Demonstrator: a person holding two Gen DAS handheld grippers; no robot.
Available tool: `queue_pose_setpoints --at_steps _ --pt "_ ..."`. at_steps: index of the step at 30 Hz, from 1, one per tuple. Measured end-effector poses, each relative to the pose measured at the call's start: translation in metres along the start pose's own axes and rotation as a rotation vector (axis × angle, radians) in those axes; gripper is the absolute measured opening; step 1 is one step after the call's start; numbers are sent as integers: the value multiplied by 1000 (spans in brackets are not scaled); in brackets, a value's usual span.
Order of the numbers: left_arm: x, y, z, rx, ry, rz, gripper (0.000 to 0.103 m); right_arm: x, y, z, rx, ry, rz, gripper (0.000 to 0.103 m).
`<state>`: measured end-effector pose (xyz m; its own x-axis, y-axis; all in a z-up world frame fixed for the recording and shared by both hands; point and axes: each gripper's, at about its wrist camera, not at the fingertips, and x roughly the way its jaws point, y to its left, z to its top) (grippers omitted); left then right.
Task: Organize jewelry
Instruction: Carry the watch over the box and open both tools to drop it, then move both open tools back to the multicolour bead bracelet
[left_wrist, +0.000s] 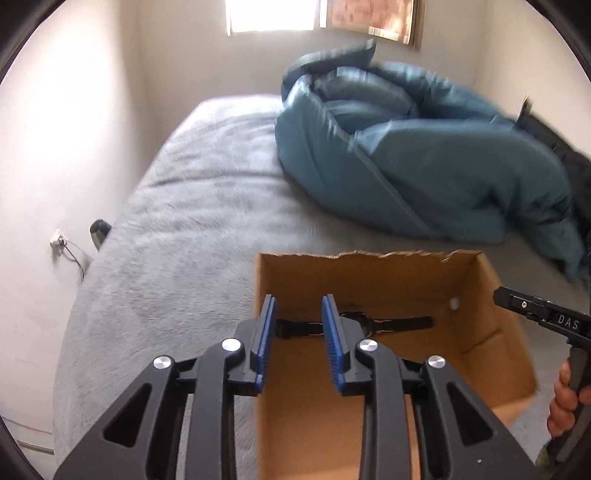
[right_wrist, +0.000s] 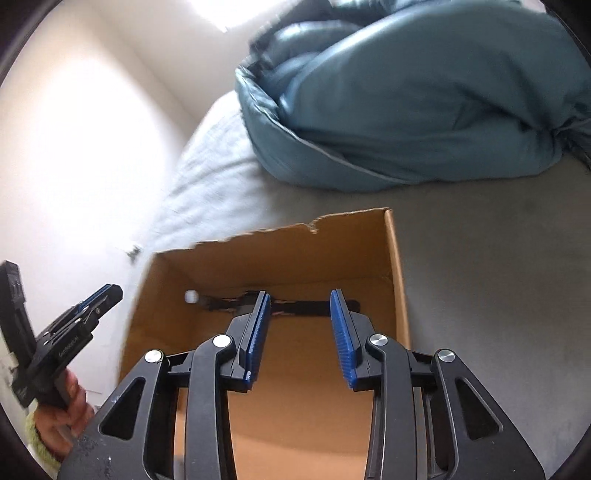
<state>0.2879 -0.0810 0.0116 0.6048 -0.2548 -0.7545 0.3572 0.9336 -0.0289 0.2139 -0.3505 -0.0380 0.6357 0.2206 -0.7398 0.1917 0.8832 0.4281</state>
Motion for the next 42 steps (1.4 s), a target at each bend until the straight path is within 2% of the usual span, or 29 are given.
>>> queue_pose_setpoints --at_steps 2,4,8,10,12,15,17,21,25,29,32,33,35,36,38,42 --pt "-38 16 -14 -28 -69 -12 33 -33 2 -18 -19 -59 53 34" --pt "-68 32 -31 -63 -114 -12 34 -59 7 -40 -40 -99 93 35" --pt "-101 57 -81 -120 -134 -11 35 -87 20 -93 -84 -127 176 37" --pt "-101 63 -116 -140 -108 -2 35 -82 29 -123 -107 -101 189 40" --pt "-88 62 -148 -155 -53 -27 35 -60 35 -156 -104 -43 183 40" --pt "-63 51 -185 -129 26 -35 35 -23 40 -184 -70 63 204 41" --pt "-42 42 -202 -118 70 -47 35 5 50 -196 -90 110 191 41" --pt "-11 39 -209 -130 120 -45 35 42 64 -198 -121 168 155 41" --pt "11 41 -203 -159 138 -55 35 58 88 -202 -259 166 99 41" --pt "23 30 -198 -93 149 -21 35 74 106 -207 -407 159 7 41" --pt "25 24 -199 -50 143 8 34 89 104 -208 -435 191 -27 33" --pt "25 21 -200 -35 138 22 32 91 103 -207 -438 195 -28 29" --pt "25 19 -203 -3 133 57 21 92 102 -206 -432 207 -19 16" --pt "26 18 -203 10 133 68 20 92 100 -204 -417 212 -7 8" --pt "24 15 -208 27 123 81 10 89 94 -201 -375 210 19 8" --pt "19 11 -214 50 120 85 1 81 72 -190 -241 198 80 8"
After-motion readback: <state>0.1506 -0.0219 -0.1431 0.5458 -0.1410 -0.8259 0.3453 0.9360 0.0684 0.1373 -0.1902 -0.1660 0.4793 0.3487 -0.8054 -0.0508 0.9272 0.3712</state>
